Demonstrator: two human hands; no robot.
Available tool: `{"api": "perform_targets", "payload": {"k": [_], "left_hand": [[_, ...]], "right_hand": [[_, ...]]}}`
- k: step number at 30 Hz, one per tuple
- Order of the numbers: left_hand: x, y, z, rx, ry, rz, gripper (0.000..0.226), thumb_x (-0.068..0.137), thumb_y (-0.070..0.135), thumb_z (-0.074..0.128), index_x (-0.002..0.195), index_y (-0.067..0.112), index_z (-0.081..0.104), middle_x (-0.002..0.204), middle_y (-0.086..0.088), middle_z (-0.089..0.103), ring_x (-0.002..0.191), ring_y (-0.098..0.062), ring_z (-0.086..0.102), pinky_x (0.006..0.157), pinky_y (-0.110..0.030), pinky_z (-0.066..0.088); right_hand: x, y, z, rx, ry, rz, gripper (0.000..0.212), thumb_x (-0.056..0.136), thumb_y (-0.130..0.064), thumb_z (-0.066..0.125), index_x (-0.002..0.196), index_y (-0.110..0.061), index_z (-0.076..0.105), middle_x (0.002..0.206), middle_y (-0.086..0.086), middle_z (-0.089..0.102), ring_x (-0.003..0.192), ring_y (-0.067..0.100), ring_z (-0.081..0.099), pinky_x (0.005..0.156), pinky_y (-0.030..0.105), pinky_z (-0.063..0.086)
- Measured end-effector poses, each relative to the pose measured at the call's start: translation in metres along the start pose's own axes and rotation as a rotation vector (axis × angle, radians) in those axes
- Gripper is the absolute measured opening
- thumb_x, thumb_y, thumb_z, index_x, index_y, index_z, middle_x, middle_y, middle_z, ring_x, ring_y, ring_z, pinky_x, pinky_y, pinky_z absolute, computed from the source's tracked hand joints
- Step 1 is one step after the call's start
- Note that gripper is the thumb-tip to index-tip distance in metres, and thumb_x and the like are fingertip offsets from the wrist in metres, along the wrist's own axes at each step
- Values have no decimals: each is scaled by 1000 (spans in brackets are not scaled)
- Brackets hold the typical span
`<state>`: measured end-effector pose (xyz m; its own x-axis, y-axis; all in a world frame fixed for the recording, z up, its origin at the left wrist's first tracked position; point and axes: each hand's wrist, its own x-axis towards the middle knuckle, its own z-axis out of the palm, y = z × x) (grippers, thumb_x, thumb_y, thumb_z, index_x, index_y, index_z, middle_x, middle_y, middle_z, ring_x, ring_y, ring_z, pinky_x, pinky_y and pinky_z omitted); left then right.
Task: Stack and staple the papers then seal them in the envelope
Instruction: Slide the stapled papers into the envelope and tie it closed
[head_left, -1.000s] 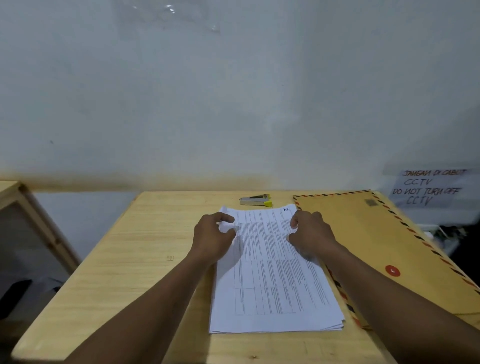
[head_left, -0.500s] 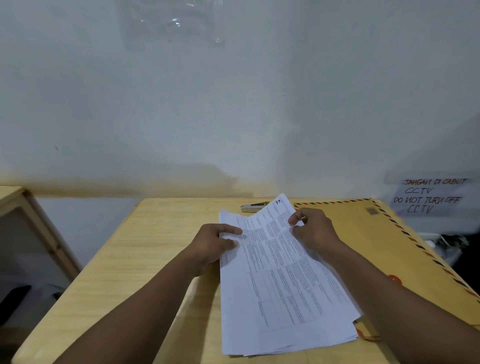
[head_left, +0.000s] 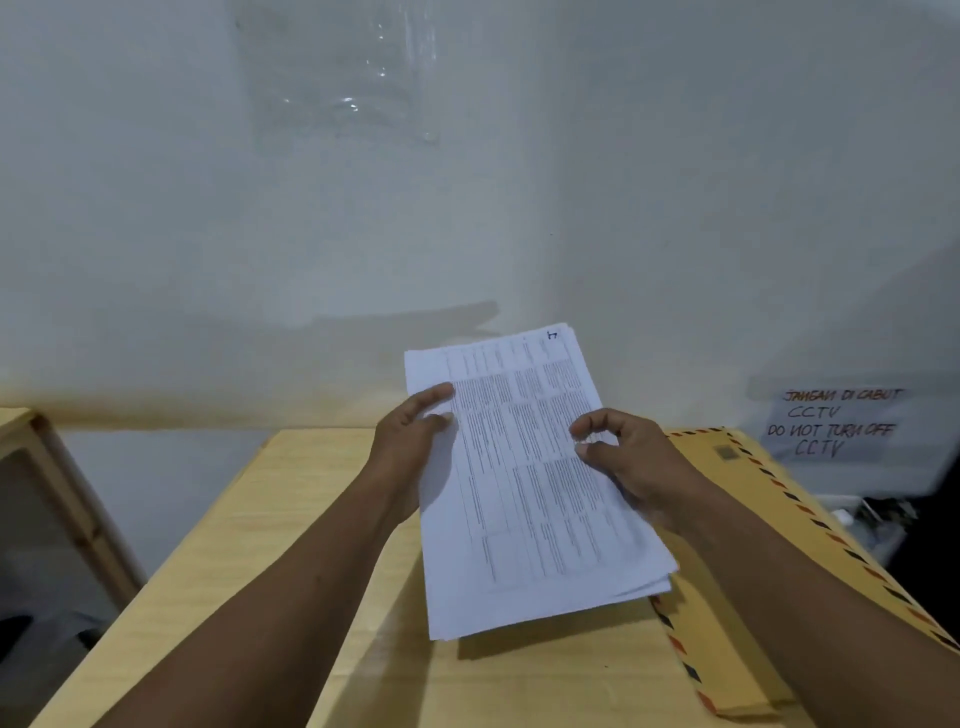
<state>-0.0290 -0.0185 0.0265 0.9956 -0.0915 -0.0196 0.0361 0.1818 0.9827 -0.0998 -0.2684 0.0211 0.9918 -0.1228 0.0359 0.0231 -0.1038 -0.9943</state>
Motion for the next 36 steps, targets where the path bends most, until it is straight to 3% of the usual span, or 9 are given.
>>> {"api": "perform_targets", "payload": {"k": [4,8,13,16,20,24,30,33,36], "left_hand": [[-17,-14,15,126,-61,1,27,95,2,64,106,22,79,118,5,72,101,-15,70,73,-20,55],[-13,-20,36,55,100,8,30,97,-2,58,102,19,79,103,12,71,95,-10,68,93,-32,55],[4,-11,77,18,262,86,32,99,-2,52,110,18,74,95,21,62,92,-5,64,90,-25,51],[7,-16,119,-1,299,85,34,98,-2,52,116,18,72,108,13,65,107,-15,64,101,-30,51],[-7,-32,179,-34,297,48,34,100,-2,47,119,18,68,120,6,62,96,-14,61,77,-18,48],[-18,-47,210,-24,200,-29,38,98,-1,46,122,18,67,121,5,62,98,-16,59,79,-21,48],[-39,-54,223,252,-233,-74,47,100,13,53,145,15,46,134,-3,58,81,-10,62,72,-30,56],[-61,-62,222,433,-392,-36,68,100,38,53,156,28,16,146,-8,48,96,-29,71,83,-47,62],[-95,-82,212,745,-400,234,58,96,49,44,145,36,16,120,-4,66,93,-28,70,83,-48,58]], "right_hand": [[-4,-18,-5,-26,74,19,8,94,-1,63,93,-8,68,119,15,67,96,34,73,80,51,62],[-12,-31,-27,-86,-1,128,9,89,-5,71,97,-4,68,116,12,69,90,28,75,70,35,62],[-28,-39,-85,-47,42,180,11,89,-9,72,100,-8,74,108,15,71,79,27,67,62,35,57],[-37,-33,-109,165,125,160,14,92,-7,67,105,-9,73,109,17,71,81,28,69,67,39,58],[-41,-9,-117,299,242,128,19,91,-4,67,105,-13,75,119,12,72,107,30,69,86,50,60],[-59,1,-131,-11,377,49,21,90,-2,68,101,-19,75,120,6,70,106,26,69,88,41,60],[-113,-18,-157,-568,493,-38,29,96,-2,56,117,-17,70,137,-4,57,90,22,66,55,18,55],[-150,-22,-165,-581,593,-36,34,95,2,53,119,-15,70,140,2,57,105,24,63,67,19,57],[-189,-16,-169,-459,721,11,35,94,4,53,120,-14,69,137,3,56,98,28,66,53,18,54]]}}
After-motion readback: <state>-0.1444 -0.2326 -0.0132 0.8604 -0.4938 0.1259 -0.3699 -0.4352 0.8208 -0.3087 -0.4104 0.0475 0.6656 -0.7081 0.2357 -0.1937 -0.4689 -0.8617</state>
